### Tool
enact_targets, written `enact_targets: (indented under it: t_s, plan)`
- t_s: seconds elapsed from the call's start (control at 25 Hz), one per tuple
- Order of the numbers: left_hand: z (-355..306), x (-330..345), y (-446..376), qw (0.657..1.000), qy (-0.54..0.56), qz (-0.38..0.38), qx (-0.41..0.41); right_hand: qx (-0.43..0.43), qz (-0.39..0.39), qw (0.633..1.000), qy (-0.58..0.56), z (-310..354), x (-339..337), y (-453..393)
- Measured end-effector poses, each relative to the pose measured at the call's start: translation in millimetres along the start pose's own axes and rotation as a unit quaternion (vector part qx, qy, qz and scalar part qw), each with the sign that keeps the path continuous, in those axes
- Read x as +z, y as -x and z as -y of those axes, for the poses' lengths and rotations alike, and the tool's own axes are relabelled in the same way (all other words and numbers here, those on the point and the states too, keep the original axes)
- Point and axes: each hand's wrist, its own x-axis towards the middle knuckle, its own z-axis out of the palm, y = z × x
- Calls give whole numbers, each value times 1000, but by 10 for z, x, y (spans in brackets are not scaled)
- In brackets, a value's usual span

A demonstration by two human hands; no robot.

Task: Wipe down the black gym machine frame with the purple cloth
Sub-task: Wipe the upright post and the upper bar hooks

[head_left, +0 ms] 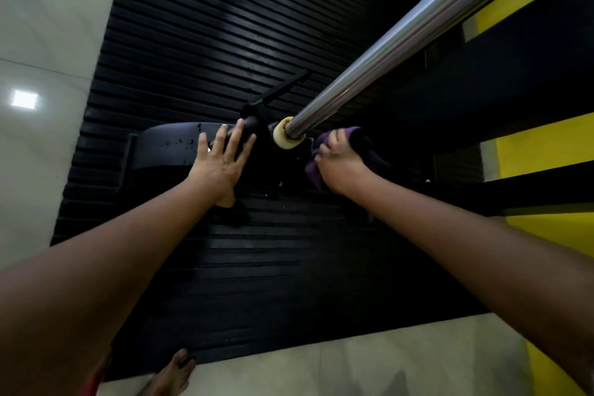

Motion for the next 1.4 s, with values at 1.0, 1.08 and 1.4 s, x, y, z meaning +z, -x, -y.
enact_targets:
  t_s: [1.0, 1.08, 1.4]
  plan:
    - [30, -154, 32, 994, 86, 70, 22, 73, -59, 992, -82, 132, -96, -147]
    - [30, -129, 20, 995, 78, 62, 22, 165, -23, 983, -74, 155, -146, -313]
    - [23, -95, -2, 996, 71, 46, 8, 31, -57, 997, -44, 500, 118, 14]
